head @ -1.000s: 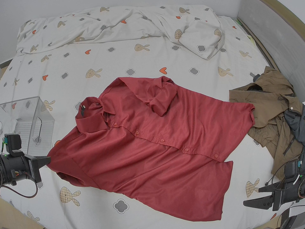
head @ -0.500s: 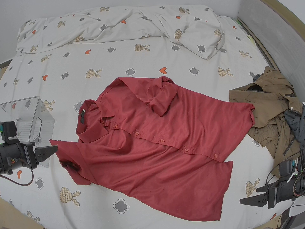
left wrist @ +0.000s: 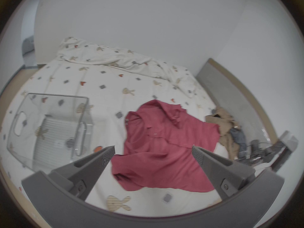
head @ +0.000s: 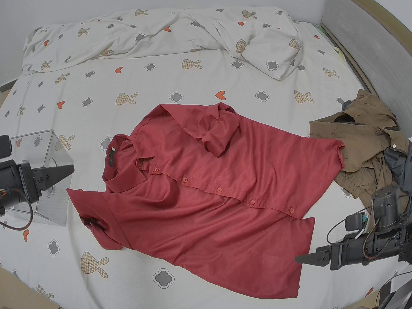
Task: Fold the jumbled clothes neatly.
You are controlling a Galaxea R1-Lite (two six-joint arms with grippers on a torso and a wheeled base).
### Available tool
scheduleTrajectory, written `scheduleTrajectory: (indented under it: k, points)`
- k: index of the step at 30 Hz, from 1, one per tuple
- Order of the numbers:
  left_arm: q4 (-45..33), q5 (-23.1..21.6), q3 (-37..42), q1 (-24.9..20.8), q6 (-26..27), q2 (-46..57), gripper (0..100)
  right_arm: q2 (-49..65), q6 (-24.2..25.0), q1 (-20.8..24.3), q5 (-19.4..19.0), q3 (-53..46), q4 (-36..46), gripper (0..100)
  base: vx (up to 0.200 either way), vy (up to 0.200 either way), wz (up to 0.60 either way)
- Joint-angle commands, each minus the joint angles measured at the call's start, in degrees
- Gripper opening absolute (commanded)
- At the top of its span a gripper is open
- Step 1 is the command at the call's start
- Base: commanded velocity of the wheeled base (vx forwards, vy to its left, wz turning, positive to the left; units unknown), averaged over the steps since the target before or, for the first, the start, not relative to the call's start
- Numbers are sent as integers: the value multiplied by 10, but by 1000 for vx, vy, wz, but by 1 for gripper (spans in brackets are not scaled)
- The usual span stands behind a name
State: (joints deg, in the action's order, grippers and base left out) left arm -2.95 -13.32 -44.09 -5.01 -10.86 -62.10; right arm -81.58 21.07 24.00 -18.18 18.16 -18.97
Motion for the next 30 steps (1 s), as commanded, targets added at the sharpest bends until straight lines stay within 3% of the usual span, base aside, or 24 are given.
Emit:
scheduleTrajectory:
  k: [1, 5, 10, 15, 27, 28, 30]
  points:
    - [-4, -101, -22, -3, -35, 37, 100, -130, -3, -12, -41, -74, -89, 100, 0, 0, 0]
    - [-3, -133, -14, -3, -36, 31, 100, -129, -13, -9, -77, -89, -105, 100, 0, 0, 0]
    - [-3, -133, -12, -4, -36, 27, 100, -136, -45, -15, -78, -86, -104, 100, 0, 0, 0]
    - [-2, -133, -9, -4, -36, 30, 100, -218, -67, -7, -79, -87, -128, 100, 0, 0, 0]
    - [-1, -133, -6, -5, -36, 30, 100, -271, -76, 12, -99, -97, -208, 100, 0, 0, 0]
    - [-1, -133, -6, -5, -36, 29, 100, -274, -81, 15, -99, -97, -210, 0, 0, 0, 0]
    - [-1, -133, -6, -5, -36, 29, 100, -274, -84, 17, -99, -97, -214, 0, 0, 0, 0]
